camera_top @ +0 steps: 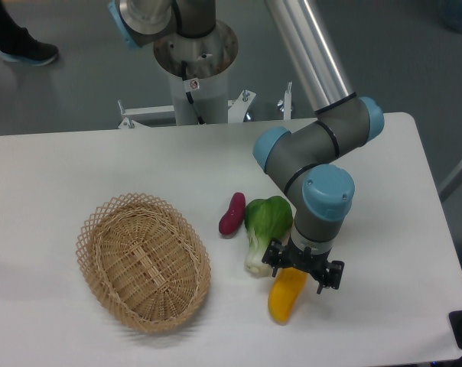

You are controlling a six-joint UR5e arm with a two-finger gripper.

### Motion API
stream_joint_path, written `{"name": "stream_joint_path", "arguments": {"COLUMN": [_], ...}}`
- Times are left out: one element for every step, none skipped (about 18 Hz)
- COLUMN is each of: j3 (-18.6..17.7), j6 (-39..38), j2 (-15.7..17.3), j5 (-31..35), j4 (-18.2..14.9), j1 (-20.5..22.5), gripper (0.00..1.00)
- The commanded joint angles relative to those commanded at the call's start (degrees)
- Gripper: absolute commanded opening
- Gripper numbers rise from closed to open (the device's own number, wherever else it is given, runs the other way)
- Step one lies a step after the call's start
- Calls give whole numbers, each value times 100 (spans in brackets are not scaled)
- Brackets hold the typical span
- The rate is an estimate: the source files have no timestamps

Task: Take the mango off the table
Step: 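Close the gripper fingers around the yellow mango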

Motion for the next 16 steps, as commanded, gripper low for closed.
{"name": "stream_joint_path", "arguments": {"j3": [0, -17, -18, -18, -26, -44, -88, -123, -158, -176, -211, -228, -229, -229, -229, -229], "j6": [0, 0, -9, -18, -18, -18, -18, -18, -9, -9, -9, -9, -18, -18, -9, -18], "j2": [-9, -26, -35, -44, -44, -44, -44, -44, -44, -53, -53, -53, -62, -62, -62, -53], "j5": [0, 0, 0, 0, 0, 9, 0, 9, 9, 26, 113, 219, 272, 281, 281, 290], "j4": [9, 26, 35, 35, 44, 53, 79, 157, 245, 342, 386, 395, 404, 396, 404, 396], "j1": [0, -9, -52, -79, -79, -79, -79, -79, -79, -79, -79, -79, -88, -88, -88, -88], "gripper": [100, 100, 100, 100, 100, 100, 100, 100, 100, 100, 99, 94, 94, 93, 90, 82]}}
